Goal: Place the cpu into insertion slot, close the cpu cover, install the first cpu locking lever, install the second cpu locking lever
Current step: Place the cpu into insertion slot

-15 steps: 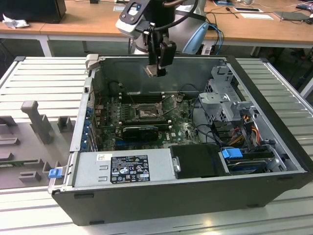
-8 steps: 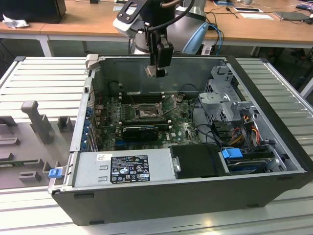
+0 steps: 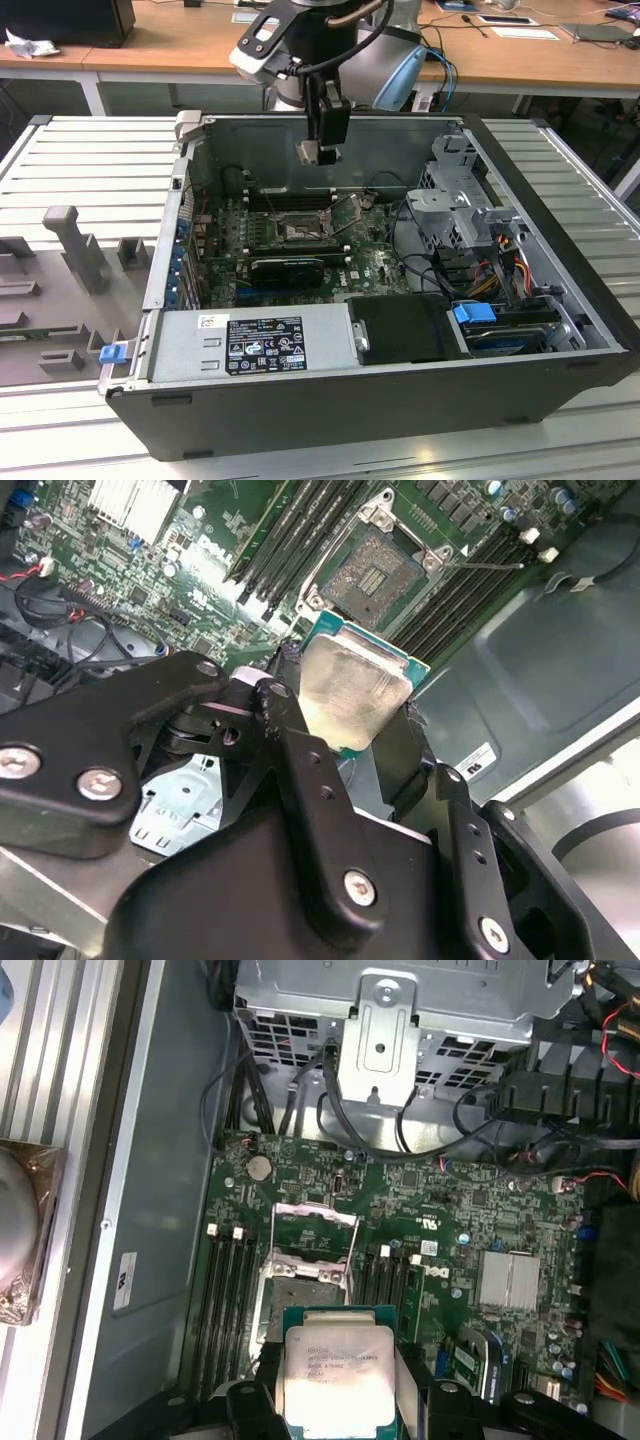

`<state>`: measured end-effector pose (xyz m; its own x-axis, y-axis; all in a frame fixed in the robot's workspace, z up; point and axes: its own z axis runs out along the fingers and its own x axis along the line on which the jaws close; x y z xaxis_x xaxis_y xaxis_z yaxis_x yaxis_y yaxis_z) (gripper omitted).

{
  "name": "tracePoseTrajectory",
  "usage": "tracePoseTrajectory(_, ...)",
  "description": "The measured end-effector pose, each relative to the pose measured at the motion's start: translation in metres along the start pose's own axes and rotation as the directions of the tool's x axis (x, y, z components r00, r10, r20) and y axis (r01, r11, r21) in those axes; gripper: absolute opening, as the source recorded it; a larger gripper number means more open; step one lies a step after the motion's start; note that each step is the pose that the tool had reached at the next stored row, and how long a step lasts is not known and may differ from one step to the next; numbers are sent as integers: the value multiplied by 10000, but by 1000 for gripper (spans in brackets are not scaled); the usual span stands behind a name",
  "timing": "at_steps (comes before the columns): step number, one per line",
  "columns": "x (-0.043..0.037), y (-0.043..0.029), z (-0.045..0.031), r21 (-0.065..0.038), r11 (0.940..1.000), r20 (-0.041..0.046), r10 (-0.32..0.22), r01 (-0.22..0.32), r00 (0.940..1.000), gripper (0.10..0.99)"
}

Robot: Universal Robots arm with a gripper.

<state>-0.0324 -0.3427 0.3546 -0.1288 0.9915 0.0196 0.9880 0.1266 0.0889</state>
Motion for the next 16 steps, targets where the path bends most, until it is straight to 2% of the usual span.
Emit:
tracePoseTrajectory(6, -2, -10, 108, 1, 10000, -2, 1, -1, 10000, 529)
tracePoseTrajectory(16, -4, -19, 210, 3, 10000, -1, 1, -1, 10000, 529)
